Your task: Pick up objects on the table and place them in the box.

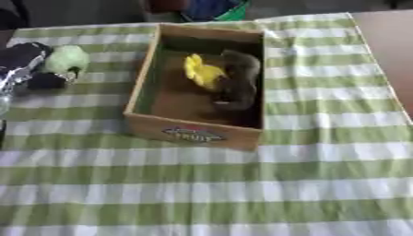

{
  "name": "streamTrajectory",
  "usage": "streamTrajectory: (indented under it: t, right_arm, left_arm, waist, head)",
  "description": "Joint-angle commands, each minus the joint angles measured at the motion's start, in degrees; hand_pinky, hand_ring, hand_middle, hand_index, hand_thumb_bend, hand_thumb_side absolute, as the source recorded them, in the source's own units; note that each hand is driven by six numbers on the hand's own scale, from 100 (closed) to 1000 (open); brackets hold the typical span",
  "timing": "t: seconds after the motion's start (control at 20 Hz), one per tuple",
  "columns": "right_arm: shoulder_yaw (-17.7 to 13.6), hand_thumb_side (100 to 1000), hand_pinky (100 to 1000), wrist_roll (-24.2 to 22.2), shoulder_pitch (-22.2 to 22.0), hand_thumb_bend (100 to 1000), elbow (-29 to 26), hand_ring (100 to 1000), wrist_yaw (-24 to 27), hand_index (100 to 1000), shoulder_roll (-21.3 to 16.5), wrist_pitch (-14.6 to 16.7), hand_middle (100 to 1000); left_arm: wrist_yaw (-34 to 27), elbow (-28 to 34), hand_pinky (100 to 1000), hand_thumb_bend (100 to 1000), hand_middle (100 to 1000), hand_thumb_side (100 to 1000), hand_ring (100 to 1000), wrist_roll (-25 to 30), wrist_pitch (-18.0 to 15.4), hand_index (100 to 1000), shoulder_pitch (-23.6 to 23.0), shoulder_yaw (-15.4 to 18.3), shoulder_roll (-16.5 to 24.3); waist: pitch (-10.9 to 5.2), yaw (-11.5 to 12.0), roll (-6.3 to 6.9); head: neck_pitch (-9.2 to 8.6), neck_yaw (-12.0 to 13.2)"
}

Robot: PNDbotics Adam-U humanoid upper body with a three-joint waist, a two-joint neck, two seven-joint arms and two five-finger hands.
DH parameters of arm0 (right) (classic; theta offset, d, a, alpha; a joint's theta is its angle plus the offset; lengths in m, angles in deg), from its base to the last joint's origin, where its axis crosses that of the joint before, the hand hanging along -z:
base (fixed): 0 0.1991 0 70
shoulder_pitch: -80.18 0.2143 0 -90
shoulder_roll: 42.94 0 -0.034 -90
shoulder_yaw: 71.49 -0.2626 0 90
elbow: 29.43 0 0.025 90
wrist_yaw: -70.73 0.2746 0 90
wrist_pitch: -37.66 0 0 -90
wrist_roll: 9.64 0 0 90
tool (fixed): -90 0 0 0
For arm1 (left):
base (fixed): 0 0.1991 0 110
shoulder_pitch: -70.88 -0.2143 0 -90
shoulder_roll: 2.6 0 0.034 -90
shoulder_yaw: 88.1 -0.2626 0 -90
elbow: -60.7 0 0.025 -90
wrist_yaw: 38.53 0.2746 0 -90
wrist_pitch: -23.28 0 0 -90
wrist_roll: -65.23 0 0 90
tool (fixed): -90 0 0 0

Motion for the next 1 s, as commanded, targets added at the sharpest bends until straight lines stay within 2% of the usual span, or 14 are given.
streamTrajectory:
  t: [0.05, 0.1, 0.15, 0.25, 0.3, 0.45, 0.65, 1.0]
  right_arm:
    - [-0.6, 1000, 789, 0.1, 0.2, 100, -1.1, 775, -0.5, 832, -1.1, -0.3, 668]
    - [-0.6, 1000, 789, 0.1, 0.2, 100, -1.1, 775, -0.5, 832, -1.1, -0.4, 668]
    - [-0.6, 1000, 789, 0.1, 0.1, 100, -1.1, 775, -0.6, 832, -1.1, -0.4, 668]
    - [-0.6, 1000, 789, 0.2, 0.1, 100, -1.1, 776, -0.5, 832, -1.0, -0.5, 669]
    - [-0.6, 1000, 789, 0.2, 0.1, 100, -1.1, 776, -0.4, 832, -1.0, -0.5, 669]
    - [-0.5, 1000, 789, 0.3, 0.2, 100, -1.1, 776, -0.2, 833, -1.0, -0.5, 669]
    - [-0.6, 1000, 789, 0.5, 0.1, 100, -1.1, 776, 0.1, 833, -1.0, -0.6, 669]
    - [-0.4, 1000, 788, 0.9, 0.4, 100, -1.1, 776, 0.7, 832, -0.9, -0.7, 670]
  left_arm:
    - [-1.8, 1.8, 631, 100, 617, 471, 779, -0.6, -0.1, 630, 0.9, 0.2, 2.0]
    - [-2.3, 2.1, 629, 100, 614, 433, 776, -0.7, 0.0, 629, 0.9, 0.2, 2.0]
    - [-2.9, 2.4, 620, 100, 604, 330, 766, -0.9, 0.1, 620, 0.9, 0.2, 2.0]
    - [-4.1, 3.0, 607, 100, 586, 245, 749, -1.6, 0.6, 597, 1.1, 0.3, 2.1]
    - [-4.7, 3.3, 604, 100, 584, 244, 746, -2.1, 0.9, 591, 1.2, 0.3, 2.1]
    - [-6.1, 4.1, 586, 100, 558, 248, 713, -3.7, 1.3, 440, 1.5, 0.2, 2.1]
    - [-7.5, 4.9, 579, 100, 547, 257, 700, -4.5, 0.7, 358, 1.5, -0.4, 2.1]
    - [-10.1, 11.6, 574, 100, 528, 266, 673, -3.6, -2.3, 323, 2.9, -2.8, 0.4]
  waist:
    - [-1.41, 0.1, -0.15]
    - [-1.49, 0.1, -0.16]
    - [-1.60, 0.1, -0.16]
    - [-1.85, 0.1, -0.15]
    - [-1.96, 0.1, -0.14]
    - [-2.36, 0.1, -0.14]
    - [-2.94, -0.1, -0.10]
    - [-4.07, -0.3, -0.04]
  head:
    - [0.06, -0.2]
    - [0.11, -0.3]
    - [0.18, -0.3]
    - [0.33, -0.3]
    - [0.37, -0.3]
    - [0.51, -0.4]
    - [0.76, -0.6]
    - [1.18, -0.8]
